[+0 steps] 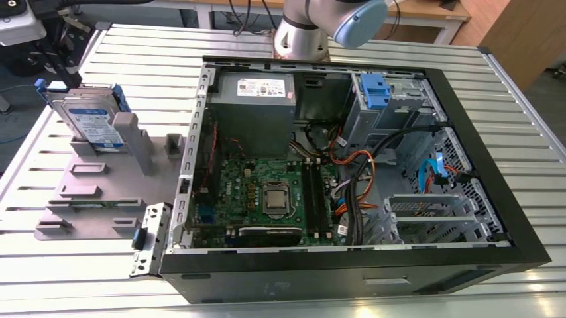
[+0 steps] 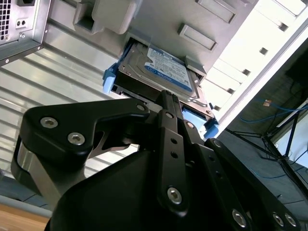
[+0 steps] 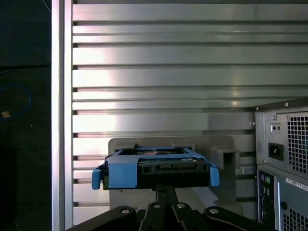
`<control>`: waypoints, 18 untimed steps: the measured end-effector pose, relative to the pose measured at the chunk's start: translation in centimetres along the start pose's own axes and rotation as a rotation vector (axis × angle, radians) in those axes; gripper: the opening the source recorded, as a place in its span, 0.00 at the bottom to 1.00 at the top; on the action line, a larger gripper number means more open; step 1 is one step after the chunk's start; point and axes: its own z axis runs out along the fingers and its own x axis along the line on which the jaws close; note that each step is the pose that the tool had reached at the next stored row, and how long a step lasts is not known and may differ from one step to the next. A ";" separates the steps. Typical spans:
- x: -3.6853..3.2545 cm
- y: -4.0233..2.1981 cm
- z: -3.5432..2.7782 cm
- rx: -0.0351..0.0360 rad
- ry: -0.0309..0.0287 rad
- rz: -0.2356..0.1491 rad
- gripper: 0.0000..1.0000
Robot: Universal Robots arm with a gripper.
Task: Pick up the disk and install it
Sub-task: 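Pick up the disk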
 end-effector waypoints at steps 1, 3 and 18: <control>0.00 0.00 0.00 -0.0001 0.0002 -0.004 0.11; 0.00 0.00 0.00 -0.0003 0.0005 -0.012 0.11; 0.00 0.00 0.00 -0.0012 0.0022 -0.050 0.11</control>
